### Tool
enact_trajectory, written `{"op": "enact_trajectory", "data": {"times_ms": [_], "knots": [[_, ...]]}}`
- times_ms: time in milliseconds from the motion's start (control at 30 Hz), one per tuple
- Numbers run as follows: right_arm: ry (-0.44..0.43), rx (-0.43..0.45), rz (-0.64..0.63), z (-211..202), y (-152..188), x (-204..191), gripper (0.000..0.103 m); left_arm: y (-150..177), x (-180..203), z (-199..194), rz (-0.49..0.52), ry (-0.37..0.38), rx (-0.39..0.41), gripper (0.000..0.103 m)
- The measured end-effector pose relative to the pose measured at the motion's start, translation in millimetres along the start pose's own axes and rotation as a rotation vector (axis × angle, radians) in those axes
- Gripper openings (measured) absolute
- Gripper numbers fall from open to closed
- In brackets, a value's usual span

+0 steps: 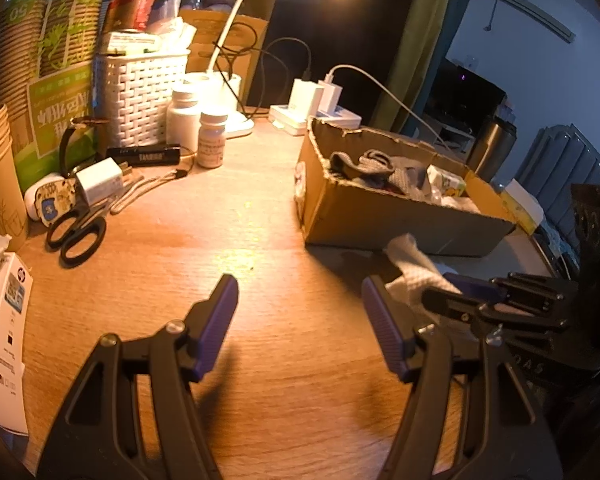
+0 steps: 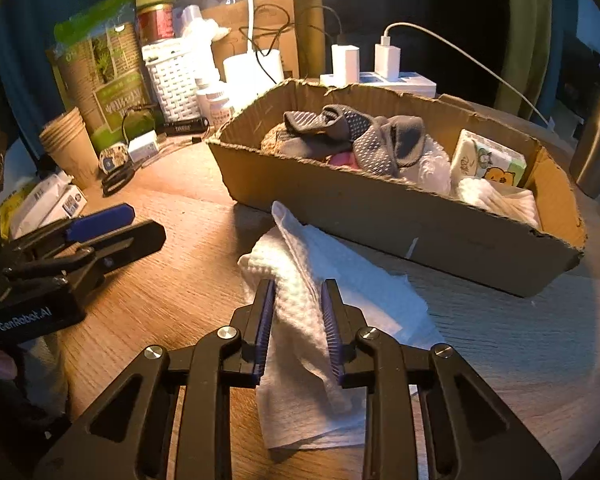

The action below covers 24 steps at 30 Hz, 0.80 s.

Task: Organize soft objects
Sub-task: 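Close the right tool on a white waffle towel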

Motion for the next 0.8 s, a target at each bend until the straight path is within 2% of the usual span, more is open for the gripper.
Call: {"op": "enact_trajectory", "data": {"times_ms": [233, 267, 333, 800], "knots": [[-0.037, 0.019, 0.041, -10.3, 3.6, 9.0, 0.028, 0.8, 16.7, 0.2, 0.039, 0.002, -0.005, 0.066], [-0.036, 0.016, 0.049, -10.2, 4.6, 11.6, 0.031, 1.0, 18.9, 0.7, 0.043, 0.003, -0.006, 0.066], [-0.025, 0.012, 0.061, -10.3, 6.1, 16.6, 0.049, 1.1, 22.8, 1.5, 0.050, 0.004, -0.008, 0.066], [-0.007, 0.013, 0.058, 1.2, -15.8, 18.2, 0.052, -7.6, 15.4, 6.2, 0.038, 0.010, -0.011, 0.066]]}}
Point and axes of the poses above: each gripper's, at about its wrist camera, not at the fingertips, and z roughly the way its jaws point, x to its right, y to its underside, the point moved 8 cm from there along z, roughly the way its jaws point, and after that the axes turned 4 degrees about -y, right-handed, at the moved point
